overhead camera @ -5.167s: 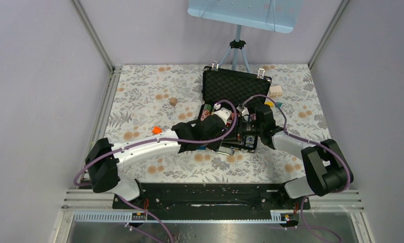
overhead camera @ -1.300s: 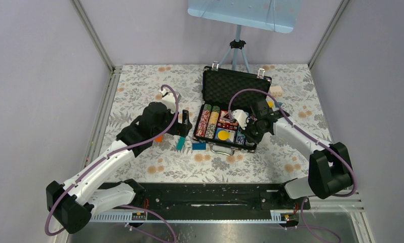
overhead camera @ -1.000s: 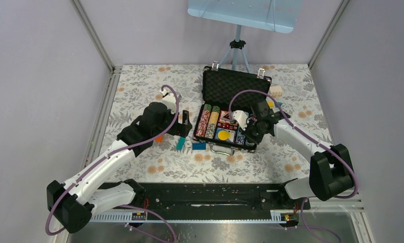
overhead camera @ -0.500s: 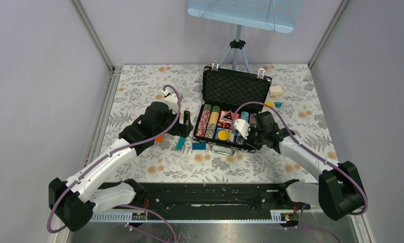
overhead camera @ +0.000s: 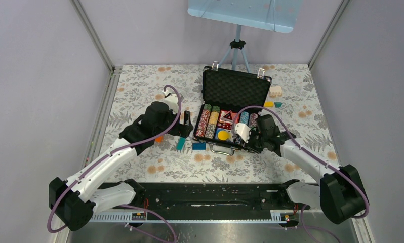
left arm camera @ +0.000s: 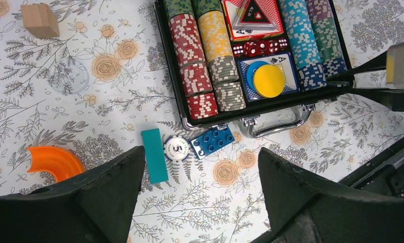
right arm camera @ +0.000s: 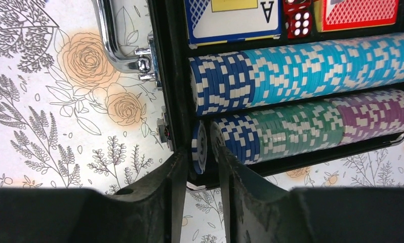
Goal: Pack up texas hold em set
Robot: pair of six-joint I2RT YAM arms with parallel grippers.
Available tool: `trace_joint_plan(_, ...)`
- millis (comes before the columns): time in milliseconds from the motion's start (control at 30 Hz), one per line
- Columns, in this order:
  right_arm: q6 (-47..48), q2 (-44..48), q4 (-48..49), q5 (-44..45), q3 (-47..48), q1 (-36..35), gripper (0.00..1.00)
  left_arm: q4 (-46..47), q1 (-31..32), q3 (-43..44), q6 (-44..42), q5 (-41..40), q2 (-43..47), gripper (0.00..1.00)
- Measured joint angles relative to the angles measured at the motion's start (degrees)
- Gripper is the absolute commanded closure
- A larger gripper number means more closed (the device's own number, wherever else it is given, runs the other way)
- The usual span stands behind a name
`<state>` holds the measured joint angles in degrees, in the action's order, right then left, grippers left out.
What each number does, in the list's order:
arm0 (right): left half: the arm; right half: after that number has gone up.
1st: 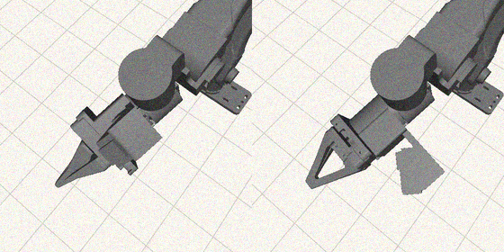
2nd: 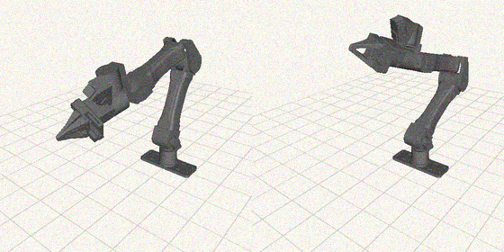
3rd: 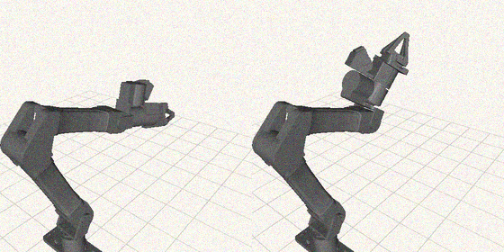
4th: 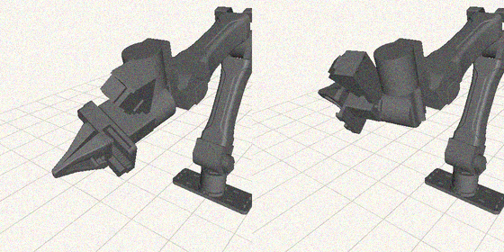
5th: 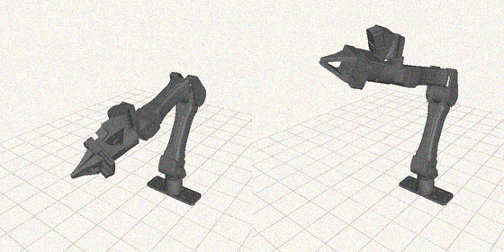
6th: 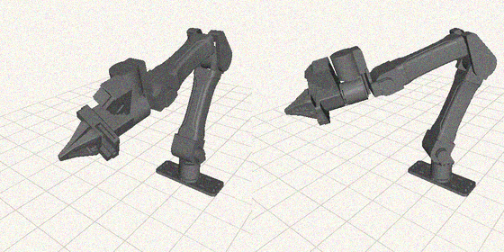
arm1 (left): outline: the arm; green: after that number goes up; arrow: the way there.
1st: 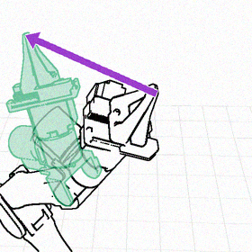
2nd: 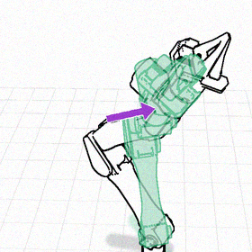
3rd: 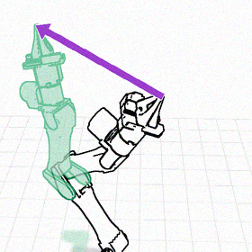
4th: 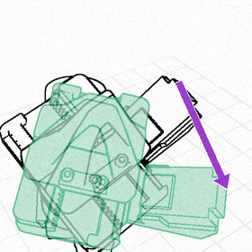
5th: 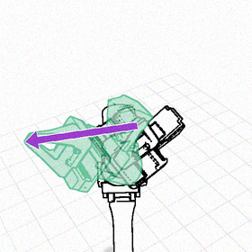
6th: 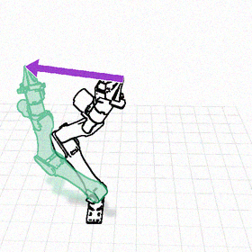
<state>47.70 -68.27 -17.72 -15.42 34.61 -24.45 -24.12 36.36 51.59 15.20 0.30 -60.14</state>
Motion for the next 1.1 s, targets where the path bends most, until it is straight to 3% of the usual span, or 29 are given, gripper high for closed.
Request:
trace_joint_plan(533, -3.50, 11.69, 5.20, -0.74, 1.64, 0.15, 0.52, 0.00, -1.14, 0.00, 0.28, -0.07, -0.37, 0.19)
trace_joint_plan(767, -12.41, 13.79, 10.40, -0.92, 1.66, 0.13, 0.48, -1.51, -1.55, 0.04, 4.17, -2.10, -3.30, 0.22)
trace_joint_plan(1100, -29.75, 18.40, 18.75, 4.66, 0.17, 0.17, 0.53, -9.05, -1.55, -2.12, 14.58, -3.10, -7.82, 0.36)
